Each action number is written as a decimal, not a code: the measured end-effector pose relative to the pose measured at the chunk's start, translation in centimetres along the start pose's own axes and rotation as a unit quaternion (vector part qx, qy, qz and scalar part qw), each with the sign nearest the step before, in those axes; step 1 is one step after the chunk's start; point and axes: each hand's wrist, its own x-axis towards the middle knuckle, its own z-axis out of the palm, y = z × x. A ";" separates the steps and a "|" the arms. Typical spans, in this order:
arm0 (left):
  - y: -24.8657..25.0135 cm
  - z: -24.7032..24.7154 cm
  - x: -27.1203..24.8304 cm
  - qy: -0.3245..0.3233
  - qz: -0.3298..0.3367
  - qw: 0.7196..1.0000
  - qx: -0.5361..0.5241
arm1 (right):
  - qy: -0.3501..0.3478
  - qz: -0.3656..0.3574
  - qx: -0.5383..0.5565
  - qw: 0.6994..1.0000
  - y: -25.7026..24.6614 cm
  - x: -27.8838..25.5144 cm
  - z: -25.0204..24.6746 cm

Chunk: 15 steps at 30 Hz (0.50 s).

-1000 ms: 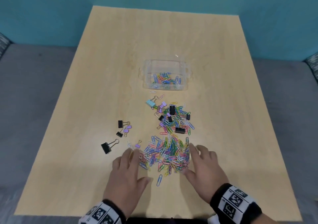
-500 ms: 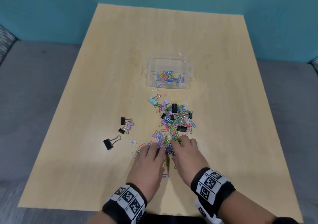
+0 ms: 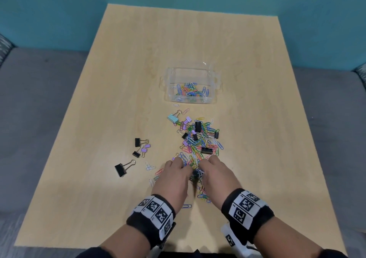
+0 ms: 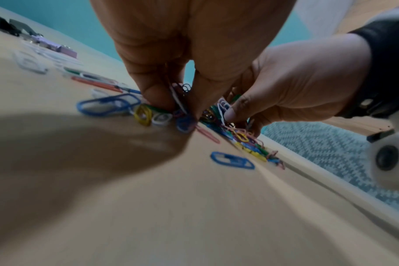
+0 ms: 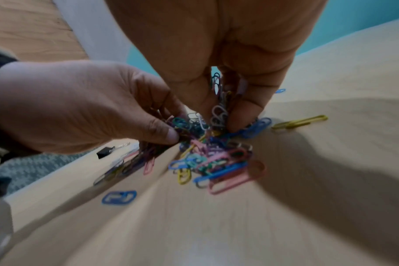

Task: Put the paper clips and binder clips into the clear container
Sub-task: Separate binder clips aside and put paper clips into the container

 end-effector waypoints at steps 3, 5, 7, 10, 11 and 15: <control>-0.4 -0.7 0.2 0.007 -0.040 0.996 -0.074 | -0.017 0.028 0.053 0.998 0.4 0.3 -1.3; -0.8 -1.3 0.3 0.007 -0.069 0.987 -0.146 | -0.036 0.045 0.104 0.993 1.0 0.4 -1.9; -1.3 -2.2 0.3 -0.003 -0.096 0.974 -0.207 | -0.073 0.092 0.188 0.975 1.8 0.7 -2.4; -1.8 -3.8 0.8 -0.045 -0.172 0.914 -0.364 | -0.125 0.155 0.342 0.918 2.6 1.2 -3.5; -2.0 -4.4 1.0 -0.058 -0.196 0.878 -0.434 | -0.142 0.163 0.386 0.897 2.7 1.5 -4.1; -2.6 -7.7 3.2 -0.062 -0.215 0.807 -0.547 | -0.161 0.165 0.508 0.830 3.0 3.4 -6.9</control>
